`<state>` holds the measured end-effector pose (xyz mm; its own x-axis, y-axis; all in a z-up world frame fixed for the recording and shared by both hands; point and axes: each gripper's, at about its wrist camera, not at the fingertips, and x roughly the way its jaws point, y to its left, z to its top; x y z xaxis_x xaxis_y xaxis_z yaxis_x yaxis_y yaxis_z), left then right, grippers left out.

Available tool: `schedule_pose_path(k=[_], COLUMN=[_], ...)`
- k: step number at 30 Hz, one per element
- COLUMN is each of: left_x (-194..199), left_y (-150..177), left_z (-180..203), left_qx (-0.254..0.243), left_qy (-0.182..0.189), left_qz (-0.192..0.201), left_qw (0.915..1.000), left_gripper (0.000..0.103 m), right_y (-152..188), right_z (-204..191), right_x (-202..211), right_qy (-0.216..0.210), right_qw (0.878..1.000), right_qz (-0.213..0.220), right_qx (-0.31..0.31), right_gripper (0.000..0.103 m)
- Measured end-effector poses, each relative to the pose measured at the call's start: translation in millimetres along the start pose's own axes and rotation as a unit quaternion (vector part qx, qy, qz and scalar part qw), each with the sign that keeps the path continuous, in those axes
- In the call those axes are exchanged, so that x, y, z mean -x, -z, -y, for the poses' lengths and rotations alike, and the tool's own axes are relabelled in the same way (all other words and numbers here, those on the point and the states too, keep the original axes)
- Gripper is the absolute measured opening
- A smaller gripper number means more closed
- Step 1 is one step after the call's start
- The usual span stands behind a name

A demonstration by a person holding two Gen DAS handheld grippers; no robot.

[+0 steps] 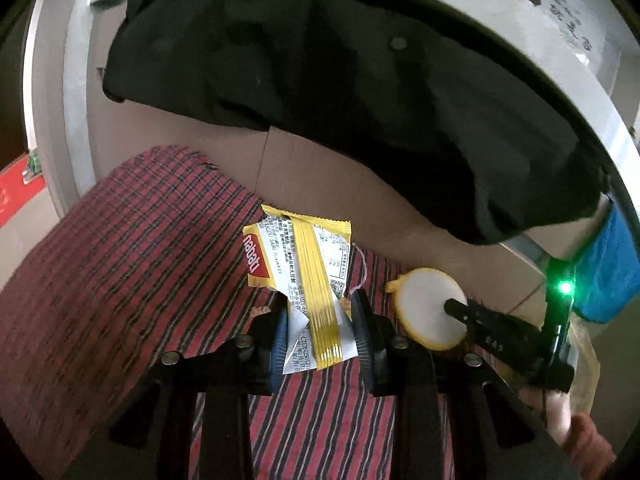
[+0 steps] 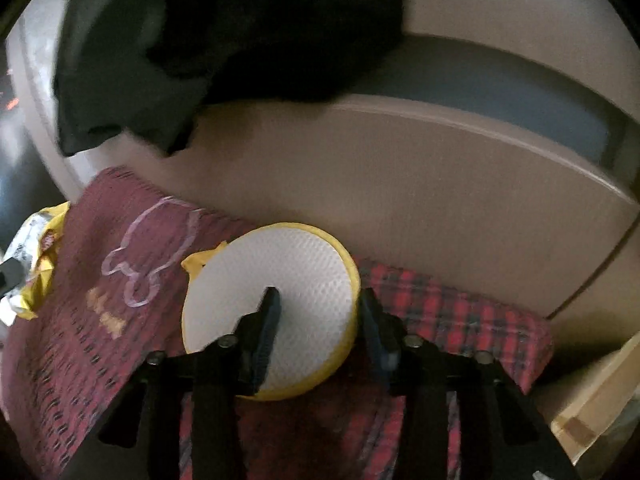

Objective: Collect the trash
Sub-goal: 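Grasp the yellow-rimmed round sponge with the right gripper while the left holds the wrapper, then carry the wrapper and round sponge over the bin and open both grippers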

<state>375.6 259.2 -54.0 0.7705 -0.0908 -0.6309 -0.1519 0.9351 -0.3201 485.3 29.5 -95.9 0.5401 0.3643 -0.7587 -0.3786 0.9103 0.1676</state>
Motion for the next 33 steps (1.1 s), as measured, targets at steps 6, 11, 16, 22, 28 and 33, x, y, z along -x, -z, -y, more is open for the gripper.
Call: schedule_pose_path(k=[6, 11, 16, 22, 28, 33], left_x=[31.6, 47.4, 67.6, 78.6, 89.6, 105.5], left_y=[7.6, 14.0, 23.0, 32.1, 37.9, 41.8], left_z=[-7.0, -30.3, -57.5, -80.4, -68.1, -29.3], left_qx=[-0.008, 0.014, 0.042, 0.067, 0.038, 0.008], left_qy=[0.006, 0.012, 0.007, 0.005, -0.009, -0.007], left_qz=[0.016, 0.023, 0.029, 0.031, 0.037, 0.06], left_qw=[0.9998, 0.9996, 0.9987, 0.9973, 0.9985, 0.9982], left_gripper=[0.031, 0.031, 0.031, 0.031, 0.031, 0.031], right_y=[6.8, 16.9, 28.5, 39.7, 36.2, 33.6], right_z=[-41.3, -78.8, -111.8, -147.3, -146.3, -131.5], right_x=[35.4, 61.1, 78.8, 73.1, 61.2, 103.8], right_qy=[-0.03, -0.052, -0.077, -0.085, -0.067, -0.063], right_qw=[0.998, 0.994, 0.99, 0.985, 0.989, 0.988], right_qz=[0.02, 0.024, 0.03, 0.012, 0.012, 0.053], right_qx=[0.049, 0.09, 0.117, 0.147, 0.133, 0.132], right_gripper=[0.014, 0.012, 0.014, 0.016, 0.013, 0.013])
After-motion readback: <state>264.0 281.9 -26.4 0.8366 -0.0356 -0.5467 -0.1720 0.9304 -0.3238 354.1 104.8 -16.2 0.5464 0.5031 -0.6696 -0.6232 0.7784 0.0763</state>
